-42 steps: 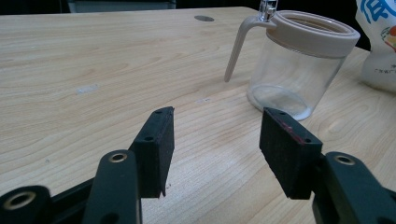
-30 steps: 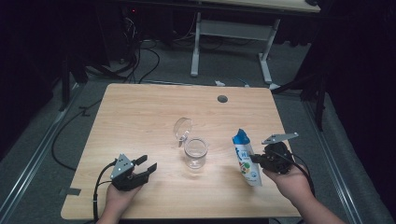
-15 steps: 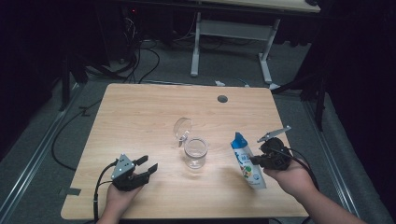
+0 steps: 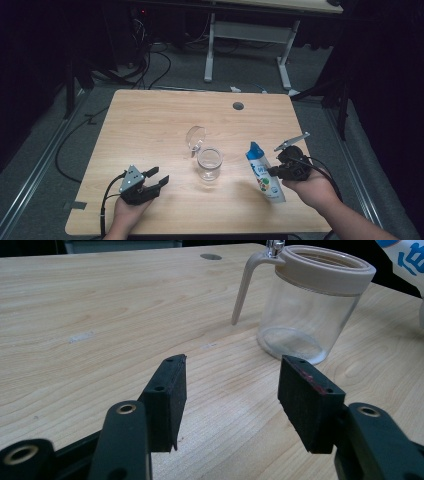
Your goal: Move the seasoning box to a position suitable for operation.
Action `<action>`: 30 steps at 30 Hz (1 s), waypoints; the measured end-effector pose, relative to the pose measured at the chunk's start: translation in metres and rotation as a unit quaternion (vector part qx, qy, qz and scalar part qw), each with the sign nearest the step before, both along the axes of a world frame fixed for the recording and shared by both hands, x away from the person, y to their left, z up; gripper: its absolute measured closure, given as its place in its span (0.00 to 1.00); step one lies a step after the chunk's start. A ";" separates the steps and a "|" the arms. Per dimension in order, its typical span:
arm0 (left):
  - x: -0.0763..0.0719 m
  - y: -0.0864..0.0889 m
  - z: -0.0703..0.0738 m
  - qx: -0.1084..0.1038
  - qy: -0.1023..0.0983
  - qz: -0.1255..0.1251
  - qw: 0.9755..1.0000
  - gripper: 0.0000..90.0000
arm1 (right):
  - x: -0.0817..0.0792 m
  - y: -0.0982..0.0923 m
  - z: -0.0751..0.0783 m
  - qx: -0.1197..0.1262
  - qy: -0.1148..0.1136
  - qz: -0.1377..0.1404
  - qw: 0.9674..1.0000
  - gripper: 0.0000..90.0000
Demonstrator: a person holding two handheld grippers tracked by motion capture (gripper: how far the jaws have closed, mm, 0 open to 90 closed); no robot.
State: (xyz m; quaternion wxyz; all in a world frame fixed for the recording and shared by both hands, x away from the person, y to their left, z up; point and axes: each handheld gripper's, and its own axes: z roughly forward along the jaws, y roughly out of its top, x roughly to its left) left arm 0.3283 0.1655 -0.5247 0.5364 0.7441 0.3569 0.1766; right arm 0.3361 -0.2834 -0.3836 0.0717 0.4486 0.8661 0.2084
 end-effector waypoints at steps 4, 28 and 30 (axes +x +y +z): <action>0.000 -0.001 0.000 0.001 0.000 -0.002 1.000 0.50 | 0.001 0.000 0.002 -0.007 0.007 -0.001 1.000 1.00; -0.028 -0.066 0.008 0.008 -0.017 -0.113 0.993 0.45 | 0.004 0.013 0.011 -0.031 0.025 0.010 0.999 1.00; -0.029 -0.071 0.010 0.005 -0.019 -0.118 0.993 0.45 | 0.004 0.014 0.012 -0.032 0.027 0.012 0.999 1.00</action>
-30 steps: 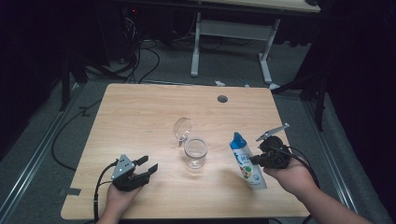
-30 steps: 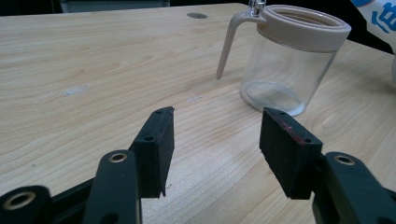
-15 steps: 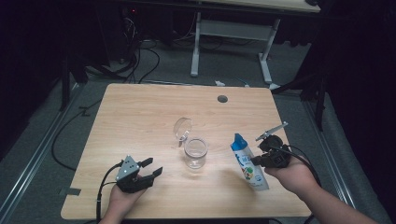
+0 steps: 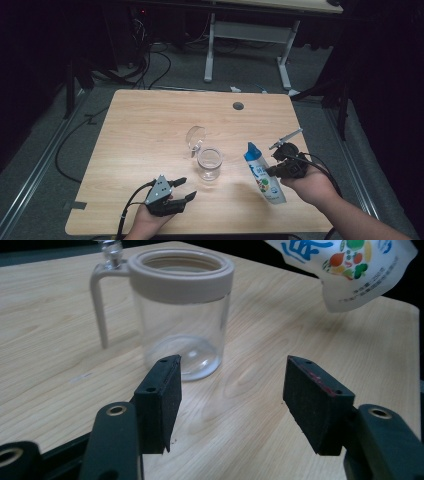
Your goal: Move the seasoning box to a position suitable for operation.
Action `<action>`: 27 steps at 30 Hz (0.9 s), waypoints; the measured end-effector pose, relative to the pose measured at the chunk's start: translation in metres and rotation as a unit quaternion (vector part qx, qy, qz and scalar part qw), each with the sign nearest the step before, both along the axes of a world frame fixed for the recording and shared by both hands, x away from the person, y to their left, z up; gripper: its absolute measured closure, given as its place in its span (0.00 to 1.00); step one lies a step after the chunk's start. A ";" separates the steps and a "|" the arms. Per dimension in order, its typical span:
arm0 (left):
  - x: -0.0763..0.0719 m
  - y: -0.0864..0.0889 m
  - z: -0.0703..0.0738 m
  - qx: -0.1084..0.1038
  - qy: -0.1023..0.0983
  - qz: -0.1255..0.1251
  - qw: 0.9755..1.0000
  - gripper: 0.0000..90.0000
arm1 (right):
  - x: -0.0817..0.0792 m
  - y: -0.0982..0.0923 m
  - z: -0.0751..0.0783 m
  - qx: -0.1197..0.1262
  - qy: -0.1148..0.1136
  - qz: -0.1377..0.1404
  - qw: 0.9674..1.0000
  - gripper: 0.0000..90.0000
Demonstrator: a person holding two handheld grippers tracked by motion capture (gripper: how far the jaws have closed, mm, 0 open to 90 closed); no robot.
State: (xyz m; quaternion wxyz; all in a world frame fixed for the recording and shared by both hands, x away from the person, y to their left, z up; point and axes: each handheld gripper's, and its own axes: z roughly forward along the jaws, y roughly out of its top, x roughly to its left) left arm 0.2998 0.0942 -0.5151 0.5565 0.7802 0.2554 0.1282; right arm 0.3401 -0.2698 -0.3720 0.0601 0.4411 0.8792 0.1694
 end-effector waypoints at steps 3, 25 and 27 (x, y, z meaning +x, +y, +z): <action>0.000 -0.008 0.003 -0.009 0.001 -0.008 1.000 0.44 | 0.000 0.001 0.001 -0.003 0.004 0.000 1.000 1.00; -0.008 -0.085 0.001 0.002 -0.020 -0.064 0.998 0.39 | 0.001 0.016 0.010 -0.025 0.026 0.018 0.999 1.00; -0.008 -0.087 0.001 0.000 -0.021 -0.065 0.998 0.39 | 0.002 0.018 0.010 -0.029 0.030 0.025 0.999 1.00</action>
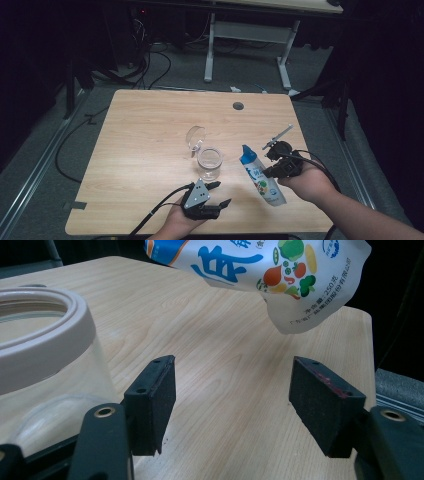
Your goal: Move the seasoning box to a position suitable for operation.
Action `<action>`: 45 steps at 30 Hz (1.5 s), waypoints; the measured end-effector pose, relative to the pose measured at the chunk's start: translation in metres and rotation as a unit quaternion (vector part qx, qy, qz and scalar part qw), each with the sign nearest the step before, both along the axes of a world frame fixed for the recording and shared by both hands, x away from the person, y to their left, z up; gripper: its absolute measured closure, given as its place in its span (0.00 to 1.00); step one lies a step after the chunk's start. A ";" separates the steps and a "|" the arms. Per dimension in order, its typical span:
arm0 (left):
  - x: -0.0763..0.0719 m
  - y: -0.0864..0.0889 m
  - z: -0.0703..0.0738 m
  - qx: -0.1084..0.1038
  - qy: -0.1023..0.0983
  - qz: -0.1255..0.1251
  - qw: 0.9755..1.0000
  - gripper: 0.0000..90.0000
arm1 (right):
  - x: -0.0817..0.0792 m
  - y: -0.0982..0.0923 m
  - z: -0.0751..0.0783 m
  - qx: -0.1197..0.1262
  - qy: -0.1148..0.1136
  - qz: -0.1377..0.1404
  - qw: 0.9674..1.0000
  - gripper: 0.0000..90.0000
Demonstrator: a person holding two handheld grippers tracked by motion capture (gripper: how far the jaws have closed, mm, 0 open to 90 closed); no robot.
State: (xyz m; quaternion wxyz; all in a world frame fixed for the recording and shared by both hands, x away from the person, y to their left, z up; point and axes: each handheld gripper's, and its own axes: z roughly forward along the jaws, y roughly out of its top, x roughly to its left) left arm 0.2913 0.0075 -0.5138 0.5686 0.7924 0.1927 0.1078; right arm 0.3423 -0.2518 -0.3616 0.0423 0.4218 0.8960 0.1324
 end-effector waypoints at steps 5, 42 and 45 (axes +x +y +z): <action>0.000 0.000 0.001 0.000 -0.007 0.002 1.000 0.39 | 0.002 0.003 -0.001 -0.003 0.007 0.001 1.000 1.00; -0.006 -0.038 -0.001 -0.023 -0.033 -0.045 0.998 0.34 | 0.002 0.059 0.027 0.008 -0.007 0.031 0.999 1.00; -0.003 -0.042 -0.003 -0.022 -0.027 -0.042 0.999 0.34 | 0.002 0.063 0.027 0.010 -0.006 0.032 0.999 1.00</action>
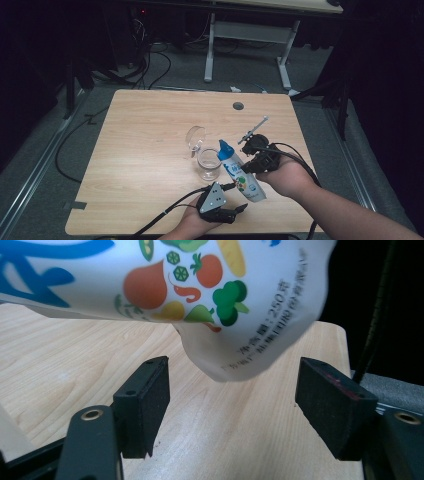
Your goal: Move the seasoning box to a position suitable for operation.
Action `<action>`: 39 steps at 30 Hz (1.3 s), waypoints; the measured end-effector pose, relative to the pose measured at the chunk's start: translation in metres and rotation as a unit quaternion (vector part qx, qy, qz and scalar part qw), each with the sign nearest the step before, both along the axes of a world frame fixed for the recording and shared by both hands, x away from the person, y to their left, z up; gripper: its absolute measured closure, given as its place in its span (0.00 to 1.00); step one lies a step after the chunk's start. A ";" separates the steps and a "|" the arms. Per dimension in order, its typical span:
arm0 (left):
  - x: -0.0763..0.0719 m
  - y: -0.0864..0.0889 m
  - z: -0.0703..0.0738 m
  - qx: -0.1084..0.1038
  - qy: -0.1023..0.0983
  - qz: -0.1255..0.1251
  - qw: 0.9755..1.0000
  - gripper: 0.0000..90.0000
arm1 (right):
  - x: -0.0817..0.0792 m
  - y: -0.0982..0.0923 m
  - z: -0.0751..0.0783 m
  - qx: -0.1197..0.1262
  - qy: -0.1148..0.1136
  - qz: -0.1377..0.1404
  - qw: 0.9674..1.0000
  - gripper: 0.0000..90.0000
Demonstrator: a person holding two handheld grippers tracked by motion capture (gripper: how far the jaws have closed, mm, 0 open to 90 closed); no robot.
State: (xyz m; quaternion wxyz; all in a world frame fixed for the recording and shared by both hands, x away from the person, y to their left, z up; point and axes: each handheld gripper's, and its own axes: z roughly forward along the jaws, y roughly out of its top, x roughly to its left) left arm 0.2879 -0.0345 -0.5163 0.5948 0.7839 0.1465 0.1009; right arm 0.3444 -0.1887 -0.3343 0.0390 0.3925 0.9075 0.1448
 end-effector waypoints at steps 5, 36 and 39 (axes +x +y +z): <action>0.001 -0.012 0.000 0.005 -0.009 0.005 1.000 0.34 | 0.001 0.003 -0.002 0.003 0.002 0.003 1.000 1.00; 0.008 -0.020 -0.010 0.014 -0.031 0.055 0.998 0.36 | 0.008 0.011 -0.001 0.015 0.003 0.002 1.000 1.00; 0.007 -0.020 -0.009 0.015 -0.030 0.052 0.998 0.41 | 0.008 0.011 -0.002 0.014 0.005 -0.001 1.000 1.00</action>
